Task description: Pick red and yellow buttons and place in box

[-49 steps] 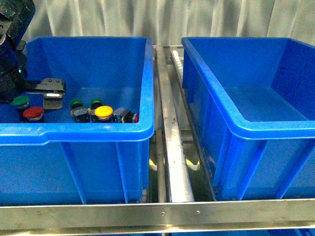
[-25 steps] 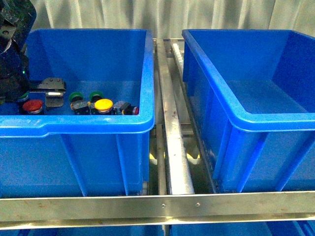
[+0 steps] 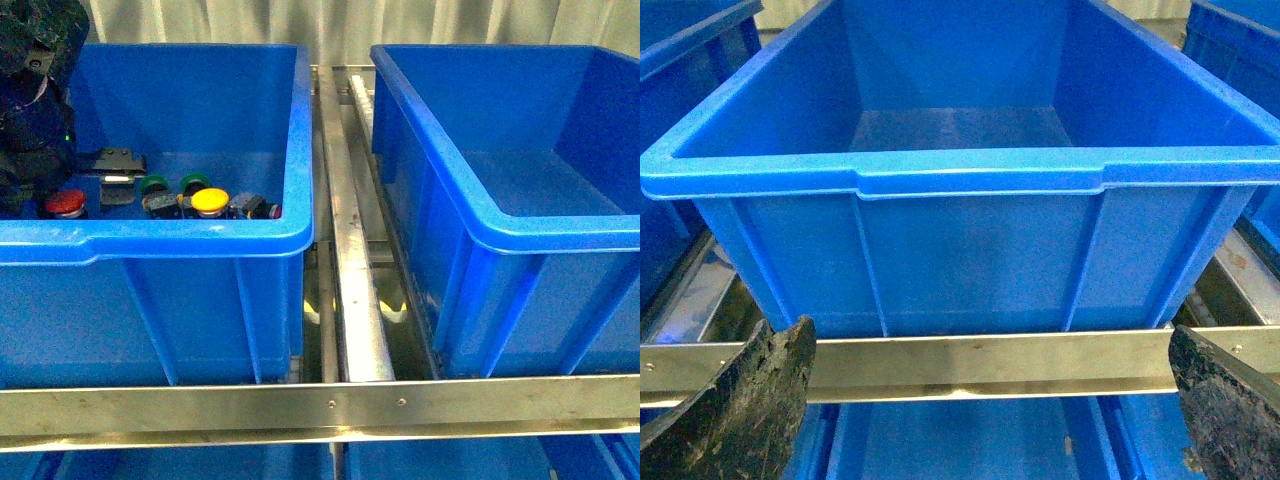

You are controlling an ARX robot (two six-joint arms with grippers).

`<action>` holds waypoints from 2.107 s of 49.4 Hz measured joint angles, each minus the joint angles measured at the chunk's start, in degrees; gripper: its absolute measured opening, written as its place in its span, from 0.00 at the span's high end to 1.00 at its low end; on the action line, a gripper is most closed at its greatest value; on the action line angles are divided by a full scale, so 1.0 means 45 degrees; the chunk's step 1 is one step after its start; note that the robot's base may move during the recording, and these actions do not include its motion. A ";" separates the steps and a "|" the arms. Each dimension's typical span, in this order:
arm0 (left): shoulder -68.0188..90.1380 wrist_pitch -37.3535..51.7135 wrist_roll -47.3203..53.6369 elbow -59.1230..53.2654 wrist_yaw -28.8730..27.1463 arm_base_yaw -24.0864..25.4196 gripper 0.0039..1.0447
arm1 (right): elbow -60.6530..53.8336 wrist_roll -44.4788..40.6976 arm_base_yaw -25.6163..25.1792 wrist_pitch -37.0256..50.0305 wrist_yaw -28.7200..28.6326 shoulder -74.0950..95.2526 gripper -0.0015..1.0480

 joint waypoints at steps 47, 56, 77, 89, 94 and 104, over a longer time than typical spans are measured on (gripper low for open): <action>-0.5003 0.7519 -0.1802 -0.3968 0.8743 0.1326 0.68 | 0.0000 0.0000 0.0000 0.0000 0.0000 0.0000 0.03; -0.4464 1.2434 -0.5659 -0.5663 1.1856 0.0121 0.68 | 0.0000 0.0000 0.0000 0.0000 0.0000 0.0000 0.03; -0.2618 1.5203 -0.7873 -0.4357 1.2905 -0.4148 0.68 | 0.0000 0.0000 0.0000 0.0000 -0.0005 0.0000 0.03; -0.2584 1.5436 -0.8150 -0.4333 1.2760 -0.4221 0.68 | 0.1841 0.3954 -0.1797 0.6086 0.1049 0.5717 0.03; -0.2584 1.5504 -0.8291 -0.4337 1.2784 -0.4303 0.68 | 0.4002 0.6936 -0.3497 0.7820 -0.0325 0.8718 0.03; -0.2589 1.5679 -0.8490 -0.4303 1.3002 -0.4687 0.68 | 0.7247 1.4615 -0.2336 0.8806 0.0529 1.4217 0.03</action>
